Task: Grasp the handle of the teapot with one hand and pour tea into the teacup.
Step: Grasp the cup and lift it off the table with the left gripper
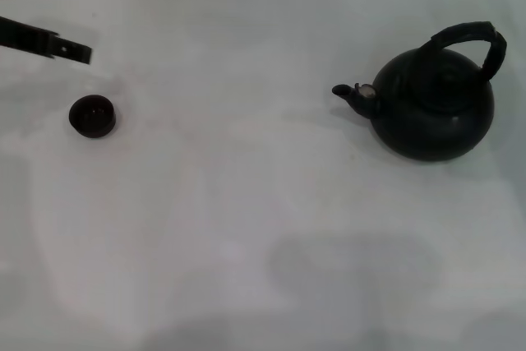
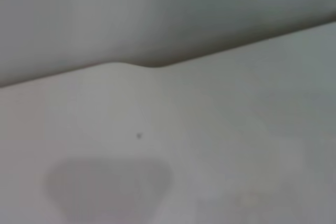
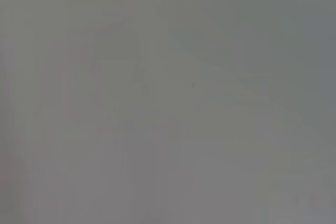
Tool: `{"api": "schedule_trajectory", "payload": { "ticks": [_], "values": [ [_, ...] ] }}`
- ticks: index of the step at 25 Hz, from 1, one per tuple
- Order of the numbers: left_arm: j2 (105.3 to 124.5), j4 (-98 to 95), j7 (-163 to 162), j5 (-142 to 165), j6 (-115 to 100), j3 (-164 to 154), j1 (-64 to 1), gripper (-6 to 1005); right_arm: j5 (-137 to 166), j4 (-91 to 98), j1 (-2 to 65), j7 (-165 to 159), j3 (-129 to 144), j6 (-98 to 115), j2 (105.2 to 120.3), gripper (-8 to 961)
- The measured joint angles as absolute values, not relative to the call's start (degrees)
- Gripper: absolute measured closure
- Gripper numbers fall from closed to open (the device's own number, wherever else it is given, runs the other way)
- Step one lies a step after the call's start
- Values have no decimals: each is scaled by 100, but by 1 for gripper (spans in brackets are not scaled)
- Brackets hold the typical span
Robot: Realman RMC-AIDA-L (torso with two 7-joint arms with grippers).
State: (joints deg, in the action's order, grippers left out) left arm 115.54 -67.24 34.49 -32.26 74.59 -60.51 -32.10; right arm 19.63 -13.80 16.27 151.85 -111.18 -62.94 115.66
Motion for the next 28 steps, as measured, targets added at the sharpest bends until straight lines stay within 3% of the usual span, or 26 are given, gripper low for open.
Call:
{"api": "schedule_trajectory", "payload": {
  "ticks": [6, 28],
  "values": [
    [11791, -6711, 3502, -3132, 7281, -6048, -3114, 109, 1947, -1380, 1624, 15187, -11119, -6243, 11566, 97],
    [11860, -6044, 3535, -3175, 6846, -6194, -3172, 110, 1942, -1380, 1647, 15188, -11127, -6186, 11566, 97]
  ]
}}
